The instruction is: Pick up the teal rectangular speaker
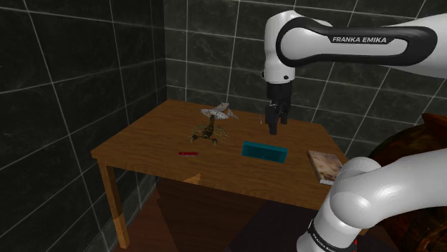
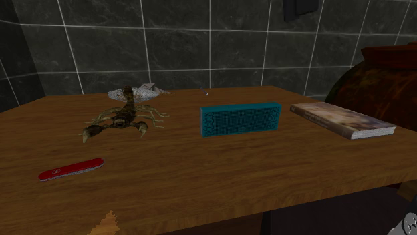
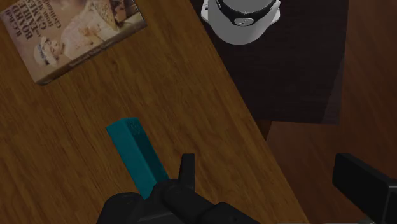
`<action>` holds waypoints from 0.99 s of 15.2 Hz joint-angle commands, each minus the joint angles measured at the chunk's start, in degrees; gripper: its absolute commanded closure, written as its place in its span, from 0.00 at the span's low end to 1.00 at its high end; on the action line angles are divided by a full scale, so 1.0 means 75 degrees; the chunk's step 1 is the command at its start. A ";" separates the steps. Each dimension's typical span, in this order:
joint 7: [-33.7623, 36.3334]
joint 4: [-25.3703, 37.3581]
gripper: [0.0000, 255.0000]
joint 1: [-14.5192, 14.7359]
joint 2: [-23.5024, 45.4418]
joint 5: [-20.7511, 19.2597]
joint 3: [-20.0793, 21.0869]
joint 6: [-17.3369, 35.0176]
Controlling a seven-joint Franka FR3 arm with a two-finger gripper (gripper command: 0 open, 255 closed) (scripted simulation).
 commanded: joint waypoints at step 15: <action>-0.4634 -0.1757 0.00 0.0292 0.1034 -0.1594 -0.2770 0.4076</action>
